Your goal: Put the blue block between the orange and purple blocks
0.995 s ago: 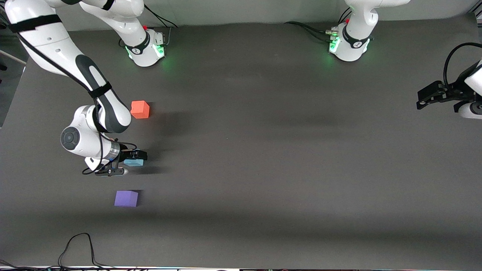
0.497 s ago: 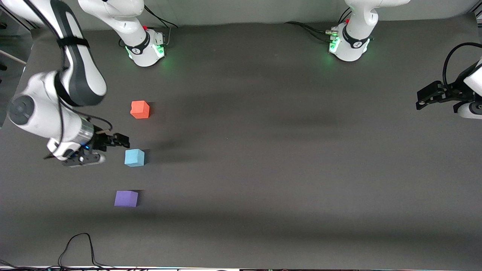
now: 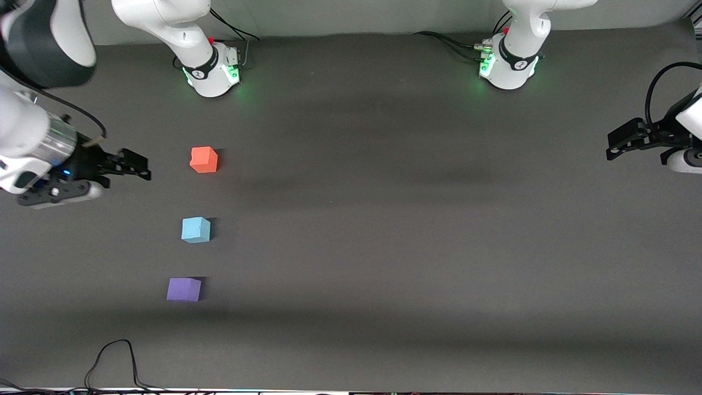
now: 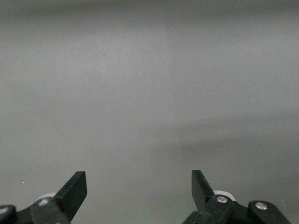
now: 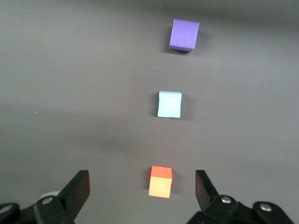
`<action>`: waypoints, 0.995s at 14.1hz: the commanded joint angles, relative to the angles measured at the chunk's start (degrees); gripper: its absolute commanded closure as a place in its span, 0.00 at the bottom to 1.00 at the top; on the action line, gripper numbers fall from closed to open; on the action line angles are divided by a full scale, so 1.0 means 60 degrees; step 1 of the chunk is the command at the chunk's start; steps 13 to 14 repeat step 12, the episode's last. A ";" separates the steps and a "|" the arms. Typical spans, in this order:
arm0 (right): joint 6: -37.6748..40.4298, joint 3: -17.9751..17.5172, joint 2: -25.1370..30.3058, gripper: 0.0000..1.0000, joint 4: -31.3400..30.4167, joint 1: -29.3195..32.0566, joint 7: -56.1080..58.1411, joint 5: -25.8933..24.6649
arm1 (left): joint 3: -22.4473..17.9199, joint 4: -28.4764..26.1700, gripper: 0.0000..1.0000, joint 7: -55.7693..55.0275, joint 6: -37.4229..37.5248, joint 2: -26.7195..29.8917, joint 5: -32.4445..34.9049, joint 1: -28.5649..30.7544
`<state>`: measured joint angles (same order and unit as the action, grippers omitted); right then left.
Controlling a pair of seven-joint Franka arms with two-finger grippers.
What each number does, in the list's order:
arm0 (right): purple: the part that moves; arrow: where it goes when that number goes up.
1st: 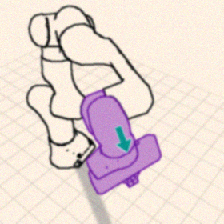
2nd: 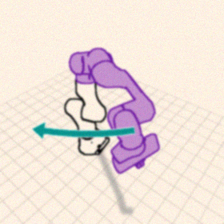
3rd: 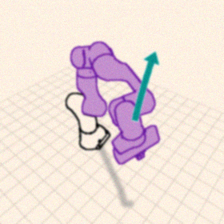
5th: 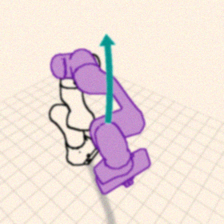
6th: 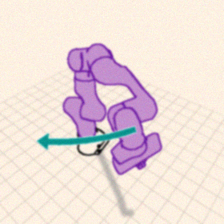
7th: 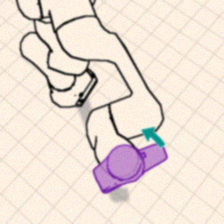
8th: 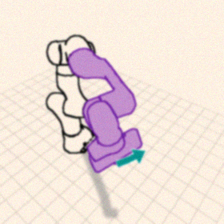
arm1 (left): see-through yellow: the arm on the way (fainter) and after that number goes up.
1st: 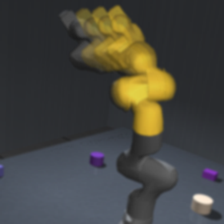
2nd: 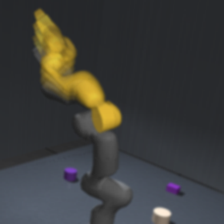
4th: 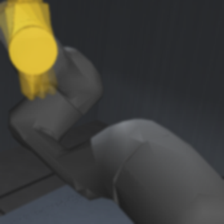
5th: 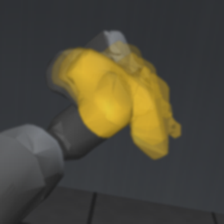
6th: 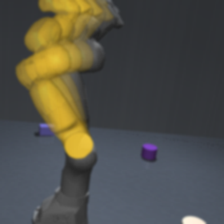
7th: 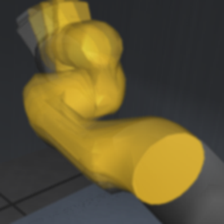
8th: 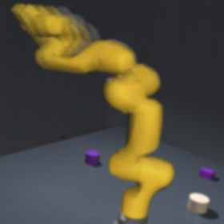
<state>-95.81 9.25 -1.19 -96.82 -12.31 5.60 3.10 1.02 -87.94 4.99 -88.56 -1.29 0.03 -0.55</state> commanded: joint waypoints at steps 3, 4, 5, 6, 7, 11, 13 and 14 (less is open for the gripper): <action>0.0821 0.1241 -0.0081 0.00 0.0930 -0.0981 0.0488 -0.0034 | 0.0021 -0.0153 0.00 0.0149 -0.0137 0.0215 0.0112 0.0063; 0.0866 0.1241 -0.0095 0.00 0.0975 -0.1010 0.0430 -0.0019 | 0.0021 -0.0167 0.00 0.0149 -0.0137 0.0201 0.0112 0.0063; 0.0881 0.1227 -0.0095 0.00 0.0961 -0.1010 0.0385 -0.0005 | 0.0021 -0.0167 0.00 0.0149 -0.0137 0.0200 0.0112 0.0063; 0.0896 0.1227 -0.0095 0.00 0.0975 -0.1025 0.0255 0.0053 | 0.0021 -0.0167 0.00 0.0149 -0.0137 0.0186 0.0112 0.0063; 0.1026 0.1227 -0.0066 0.00 0.0990 -0.1025 0.0210 0.0199 | 0.0021 -0.0167 0.00 0.0149 -0.0137 0.0171 0.0112 0.0063; 0.1349 0.1227 -0.0066 0.00 0.1151 -0.1025 0.0209 0.0288 | 0.0006 -0.0167 0.00 0.0149 -0.0137 0.0156 0.0112 0.0077; 0.1364 0.1227 -0.0066 0.00 0.1151 -0.1025 0.0209 0.0288 | 0.0006 -0.0167 0.00 0.0149 -0.0166 0.0156 0.0112 0.0077; 0.1364 0.1227 -0.0066 0.00 0.1151 -0.1025 0.0209 0.0288 | 0.0006 -0.0167 0.00 0.0149 -0.0166 0.0156 0.0112 0.0077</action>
